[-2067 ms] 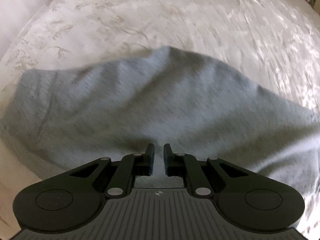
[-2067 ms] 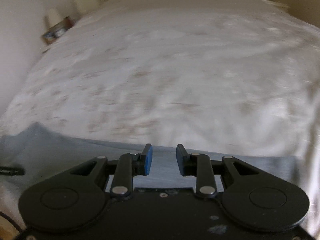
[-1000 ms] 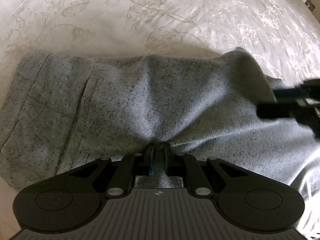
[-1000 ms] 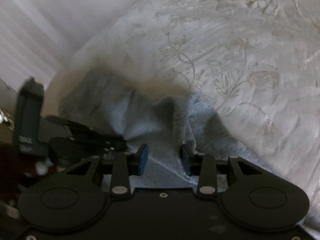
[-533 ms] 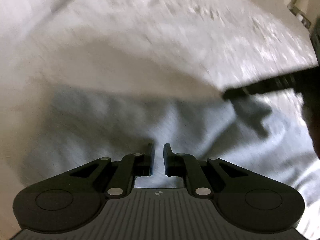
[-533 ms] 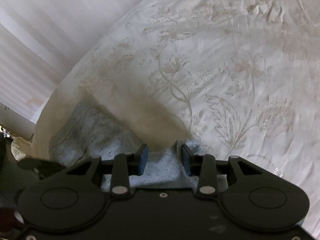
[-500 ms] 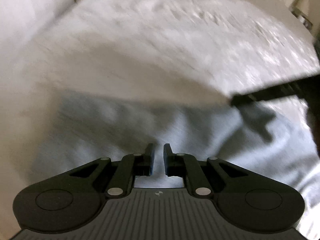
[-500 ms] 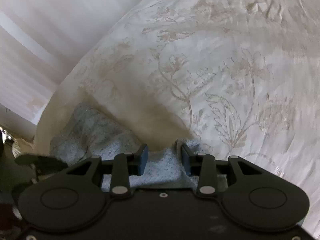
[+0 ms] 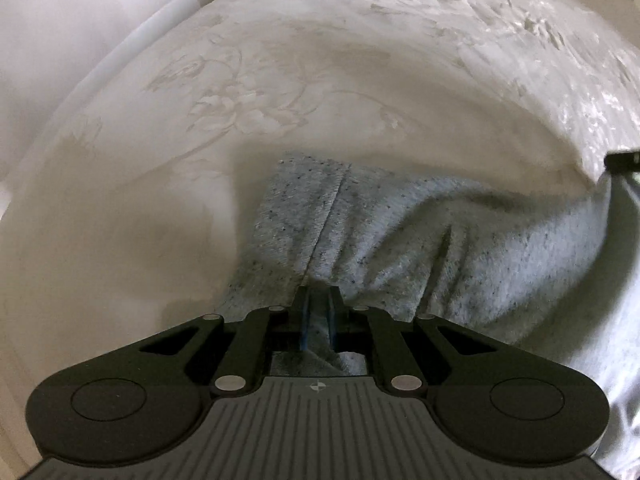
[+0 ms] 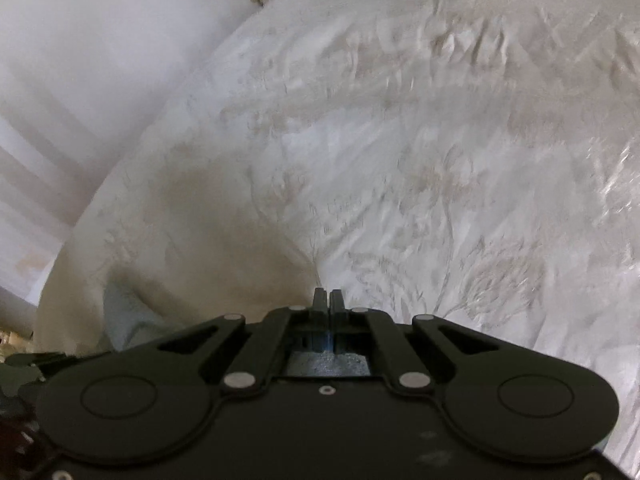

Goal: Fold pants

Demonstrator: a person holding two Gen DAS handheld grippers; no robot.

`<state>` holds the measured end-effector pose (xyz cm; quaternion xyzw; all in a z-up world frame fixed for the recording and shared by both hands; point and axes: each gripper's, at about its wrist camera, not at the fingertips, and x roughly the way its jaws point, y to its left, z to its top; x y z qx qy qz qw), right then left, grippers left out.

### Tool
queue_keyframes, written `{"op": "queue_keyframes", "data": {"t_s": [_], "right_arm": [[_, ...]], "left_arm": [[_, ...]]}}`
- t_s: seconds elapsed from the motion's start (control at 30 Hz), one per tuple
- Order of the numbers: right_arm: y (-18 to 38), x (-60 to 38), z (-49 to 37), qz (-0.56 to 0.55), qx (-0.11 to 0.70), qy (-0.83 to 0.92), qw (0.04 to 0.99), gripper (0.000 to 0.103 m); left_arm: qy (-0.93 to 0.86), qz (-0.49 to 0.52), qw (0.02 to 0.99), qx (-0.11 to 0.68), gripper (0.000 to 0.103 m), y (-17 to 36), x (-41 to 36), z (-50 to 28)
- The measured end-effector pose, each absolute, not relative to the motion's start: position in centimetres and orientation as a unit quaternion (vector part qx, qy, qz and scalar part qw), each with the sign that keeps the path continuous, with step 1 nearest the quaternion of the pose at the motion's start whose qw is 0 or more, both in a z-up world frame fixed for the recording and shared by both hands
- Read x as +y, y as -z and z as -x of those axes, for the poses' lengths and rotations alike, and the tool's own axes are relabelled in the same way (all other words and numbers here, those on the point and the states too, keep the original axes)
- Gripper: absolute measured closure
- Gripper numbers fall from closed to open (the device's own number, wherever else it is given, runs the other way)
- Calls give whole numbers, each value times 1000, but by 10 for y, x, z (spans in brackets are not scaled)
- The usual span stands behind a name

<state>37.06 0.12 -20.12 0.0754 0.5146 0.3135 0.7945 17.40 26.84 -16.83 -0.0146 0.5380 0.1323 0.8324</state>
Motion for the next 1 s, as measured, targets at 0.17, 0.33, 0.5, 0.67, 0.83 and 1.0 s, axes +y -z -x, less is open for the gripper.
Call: {"op": "queue_keyframes", "data": {"t_s": [0.17, 0.33, 0.5, 0.67, 0.83, 1.0], "right_arm": [[199, -4, -359, -48, 500, -281, 818, 91], [162, -35, -318, -50, 437, -277, 854, 88], [170, -62, -246, -40, 479, -279, 831, 89], [215, -93, -168, -12, 566, -217, 795, 89], [230, -120, -107, -14, 604, -196, 772, 92], [213, -145, -87, -74, 571, -149, 804, 87]], "left_arm": [[-132, 20, 835, 533, 93, 165, 265, -173], [-88, -6, 861, 501, 93, 142, 239, -159], [-10, -42, 868, 495, 93, 144, 195, -141], [-10, -123, 832, 541, 92, 179, 175, -124], [-17, -121, 829, 545, 93, 175, 175, -125], [22, -113, 853, 510, 92, 158, 145, -127]]}}
